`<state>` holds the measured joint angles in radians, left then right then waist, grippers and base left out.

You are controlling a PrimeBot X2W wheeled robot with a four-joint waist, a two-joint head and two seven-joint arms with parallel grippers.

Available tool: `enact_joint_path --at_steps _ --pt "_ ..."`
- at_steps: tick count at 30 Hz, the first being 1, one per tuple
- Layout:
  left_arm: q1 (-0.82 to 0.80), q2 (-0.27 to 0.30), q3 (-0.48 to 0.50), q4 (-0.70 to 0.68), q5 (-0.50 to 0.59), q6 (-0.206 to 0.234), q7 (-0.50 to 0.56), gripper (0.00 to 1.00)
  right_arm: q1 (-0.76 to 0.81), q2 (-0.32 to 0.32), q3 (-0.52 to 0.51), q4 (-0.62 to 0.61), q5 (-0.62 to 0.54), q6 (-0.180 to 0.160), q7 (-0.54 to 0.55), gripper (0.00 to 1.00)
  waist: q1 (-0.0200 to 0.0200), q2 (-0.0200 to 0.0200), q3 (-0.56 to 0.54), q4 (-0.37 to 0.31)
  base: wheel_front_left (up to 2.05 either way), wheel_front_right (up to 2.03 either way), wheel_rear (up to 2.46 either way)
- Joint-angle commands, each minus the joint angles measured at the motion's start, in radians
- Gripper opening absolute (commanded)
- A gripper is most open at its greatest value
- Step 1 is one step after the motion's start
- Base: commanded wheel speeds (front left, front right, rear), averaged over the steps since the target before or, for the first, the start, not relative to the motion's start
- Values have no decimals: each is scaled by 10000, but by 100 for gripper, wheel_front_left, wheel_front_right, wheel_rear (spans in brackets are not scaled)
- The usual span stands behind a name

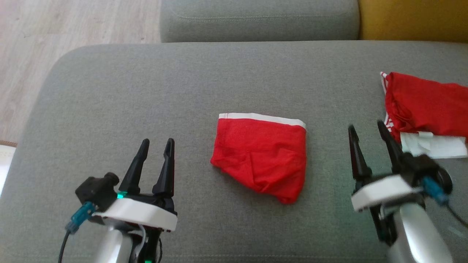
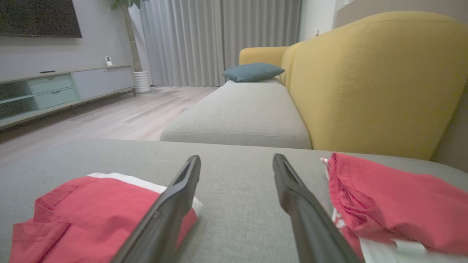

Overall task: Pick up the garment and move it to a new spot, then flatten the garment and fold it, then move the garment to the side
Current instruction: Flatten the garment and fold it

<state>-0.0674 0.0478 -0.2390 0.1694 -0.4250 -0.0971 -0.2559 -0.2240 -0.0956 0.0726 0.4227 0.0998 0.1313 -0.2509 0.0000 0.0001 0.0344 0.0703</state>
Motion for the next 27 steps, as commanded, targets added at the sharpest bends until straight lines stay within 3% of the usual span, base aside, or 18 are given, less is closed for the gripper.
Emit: enact_joint_path --at_steps 1,6,14,15,16,22,27 --pt "-501 24 438 -405 75 -16 -59 100 -88 167 40 -622 -289 -6 -107 100 0 -1 22 -53 0 0 0" --pt "-429 24 435 -501 107 -54 -59 100 870 415 -273 -1390 -664 -6 -13 100 0 -1 47 -172 0 0 0" --pt "-341 24 301 -436 161 -110 -59 100 1181 450 -271 -1725 -327 -6 85 100 0 -1 38 -28 0 0 0" --pt "-358 24 274 -425 168 -115 -59 100 1164 451 -217 -1743 -340 -6 109 60 0 -1 65 45 0 0 0" --pt "-378 24 239 -415 168 -121 -59 100 1136 451 -133 -1774 -391 -6 116 0 0 -1 105 137 0 0 0" --pt "-438 24 -10 -321 128 -134 -59 100 865 452 641 -1674 -719 -6 246 0 0 -1 334 732 0 0 0" --pt "-492 24 -226 -190 75 -132 -59 100 352 266 1835 -841 -1108 -6 472 0 0 -1 569 1452 0 0 0"
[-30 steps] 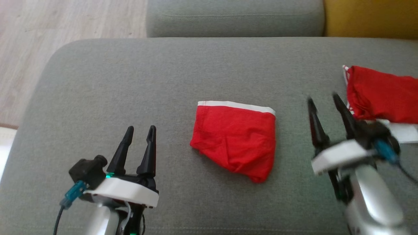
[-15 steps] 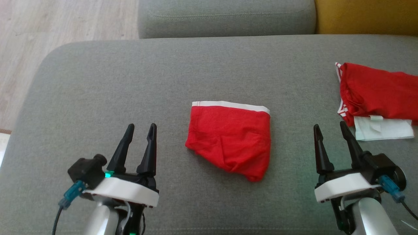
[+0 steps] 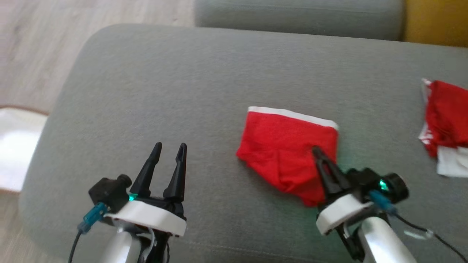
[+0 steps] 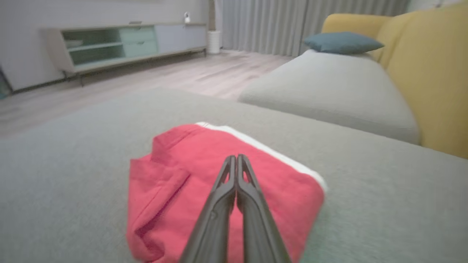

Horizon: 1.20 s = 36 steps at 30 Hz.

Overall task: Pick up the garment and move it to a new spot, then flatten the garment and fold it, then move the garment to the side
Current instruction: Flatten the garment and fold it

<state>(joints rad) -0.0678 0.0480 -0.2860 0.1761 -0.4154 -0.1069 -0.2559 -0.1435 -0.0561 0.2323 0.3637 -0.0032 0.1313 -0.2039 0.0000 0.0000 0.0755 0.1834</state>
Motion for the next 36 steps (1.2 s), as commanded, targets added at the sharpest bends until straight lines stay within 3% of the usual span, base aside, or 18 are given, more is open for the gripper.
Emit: enact_joint_path --at_steps 1,12,24,28,36 --pt "-493 22 211 -240 -42 -35 -59 100 -556 -206 422 12 -140 -6 64 0 0 0 199 465 0 0 0" --pt "-604 22 92 -203 -185 -3 -59 100 -1619 -598 1635 2395 -161 -6 -11 0 0 0 500 1410 0 0 0" --pt "-711 22 115 -192 -260 79 -59 100 -2294 -638 4237 2692 1578 -6 -279 0 0 0 519 1263 0 0 0" --pt "-705 22 140 -209 -266 92 -59 100 -2647 -895 3711 2591 1764 -6 -388 0 0 0 531 1189 0 0 0" --pt "-769 22 120 -273 -286 86 -59 100 -2950 -761 1905 3166 686 -6 -456 0 0 0 751 1170 0 0 0"
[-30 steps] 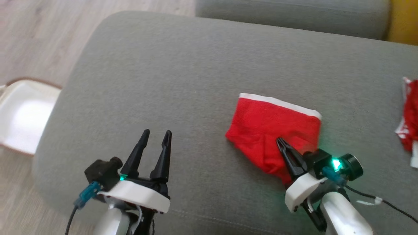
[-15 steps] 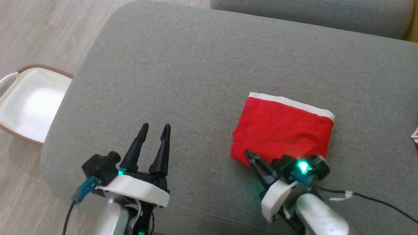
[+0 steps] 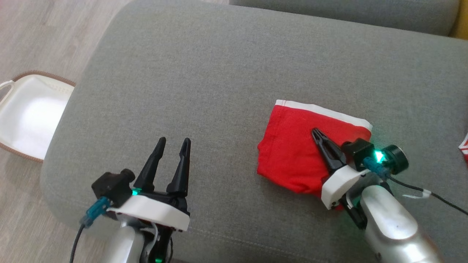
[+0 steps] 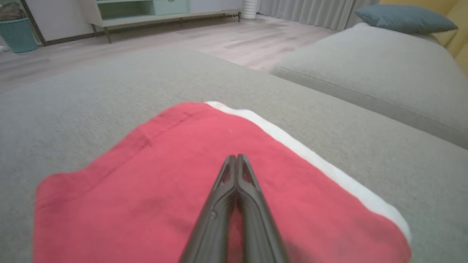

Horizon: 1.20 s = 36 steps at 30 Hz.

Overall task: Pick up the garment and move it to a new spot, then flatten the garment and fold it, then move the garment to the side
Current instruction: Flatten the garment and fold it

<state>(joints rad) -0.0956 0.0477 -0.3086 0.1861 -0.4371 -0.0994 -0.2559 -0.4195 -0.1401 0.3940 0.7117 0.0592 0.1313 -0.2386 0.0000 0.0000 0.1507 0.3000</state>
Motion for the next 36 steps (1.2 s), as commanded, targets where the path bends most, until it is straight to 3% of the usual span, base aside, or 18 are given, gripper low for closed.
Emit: enact_joint_path --at_steps 1,12,21,22,23,36 --pt "-507 26 326 -375 -74 8 -59 100 -215 166 95 -193 -56 -6 -110 0 0 0 40 13 0 0 0" --pt "-630 26 324 -349 -88 32 -59 100 -592 663 -344 1603 -487 -6 70 0 0 0 182 -87 0 0 0" --pt "-606 26 621 -429 75 -4 -59 100 -559 795 -970 791 99 -6 -218 0 0 0 -239 -997 0 0 0" --pt "-595 26 652 -443 99 -9 -59 100 -512 799 -1108 503 130 -6 -222 43 0 0 -288 -1122 0 0 0" --pt "-586 26 682 -457 115 -13 -59 100 -429 802 -1285 192 151 -6 -224 100 0 0 -337 -1242 0 0 0" --pt "-378 26 1109 -612 329 -6 -59 100 1377 855 -3214 -2800 -531 -6 -199 100 0 0 -960 -2423 0 0 0"
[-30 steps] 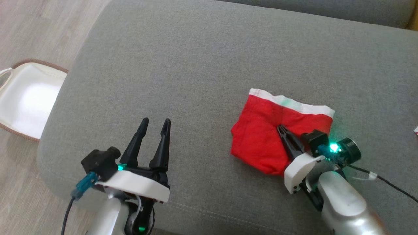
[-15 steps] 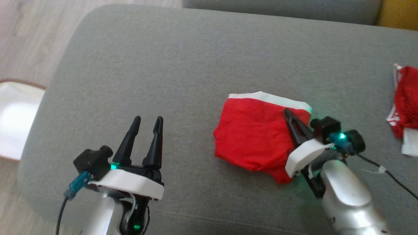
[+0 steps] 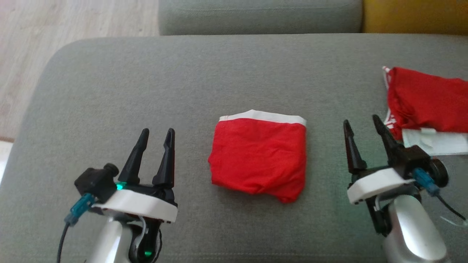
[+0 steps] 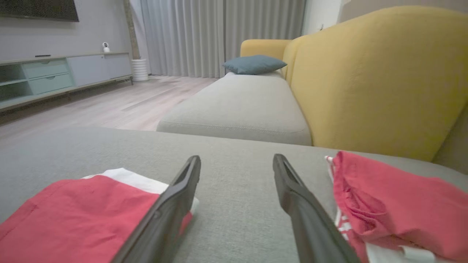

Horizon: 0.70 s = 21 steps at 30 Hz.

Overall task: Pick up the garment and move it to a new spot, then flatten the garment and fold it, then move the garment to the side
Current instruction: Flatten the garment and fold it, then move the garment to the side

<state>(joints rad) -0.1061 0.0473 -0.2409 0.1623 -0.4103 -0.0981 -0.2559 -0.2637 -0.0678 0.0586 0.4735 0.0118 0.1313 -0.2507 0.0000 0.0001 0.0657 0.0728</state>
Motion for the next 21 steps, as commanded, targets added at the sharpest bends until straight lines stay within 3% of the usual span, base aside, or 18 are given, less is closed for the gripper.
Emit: enact_joint_path --at_steps 1,11,21 --pt "-251 29 467 -369 67 -20 -59 100 -48 140 29 -558 -77 -6 -55 100 0 -1 -149 -209 0 0 0" --pt "156 29 400 -84 271 -90 -59 100 1245 172 -320 -1545 452 -6 129 100 0 -1 -441 -498 0 0 0" --pt "281 29 433 -117 278 -100 -59 100 1448 174 -229 -1746 607 -6 280 100 0 -1 -421 -632 0 0 0"
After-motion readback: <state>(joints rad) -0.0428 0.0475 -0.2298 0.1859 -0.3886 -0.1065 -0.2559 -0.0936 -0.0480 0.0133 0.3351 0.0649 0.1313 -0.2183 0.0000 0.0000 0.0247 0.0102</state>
